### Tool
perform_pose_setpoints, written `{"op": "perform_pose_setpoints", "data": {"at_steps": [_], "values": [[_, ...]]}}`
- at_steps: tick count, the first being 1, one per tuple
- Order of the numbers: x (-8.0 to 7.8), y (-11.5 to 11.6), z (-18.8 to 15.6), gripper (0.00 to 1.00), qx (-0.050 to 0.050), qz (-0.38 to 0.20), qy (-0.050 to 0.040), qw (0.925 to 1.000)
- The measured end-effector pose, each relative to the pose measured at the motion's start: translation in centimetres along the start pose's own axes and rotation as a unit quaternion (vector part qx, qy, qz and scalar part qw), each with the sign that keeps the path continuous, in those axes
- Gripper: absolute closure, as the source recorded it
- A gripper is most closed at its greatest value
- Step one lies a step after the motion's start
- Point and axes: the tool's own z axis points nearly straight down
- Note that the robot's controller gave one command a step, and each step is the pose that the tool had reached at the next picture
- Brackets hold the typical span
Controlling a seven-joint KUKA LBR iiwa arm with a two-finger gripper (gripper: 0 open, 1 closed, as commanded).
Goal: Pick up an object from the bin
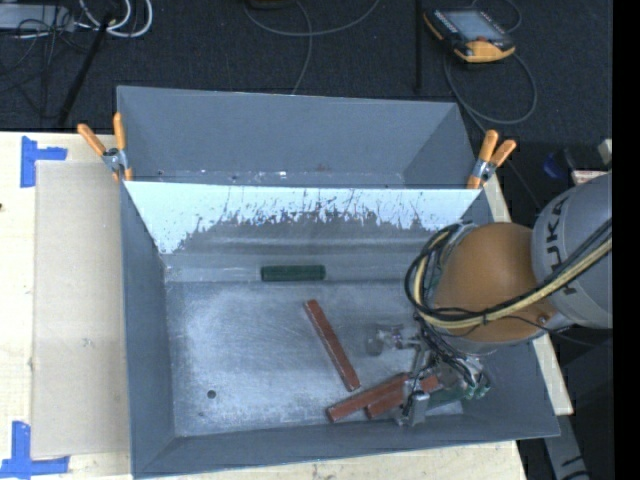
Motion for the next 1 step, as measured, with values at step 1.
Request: {"op": "perform_pose_setpoints", "data": {"at_steps": [1], "values": [[-0.03, 0.00, -0.02, 1.00, 0.000, 0.000, -0.0006, 1.0000]]}}
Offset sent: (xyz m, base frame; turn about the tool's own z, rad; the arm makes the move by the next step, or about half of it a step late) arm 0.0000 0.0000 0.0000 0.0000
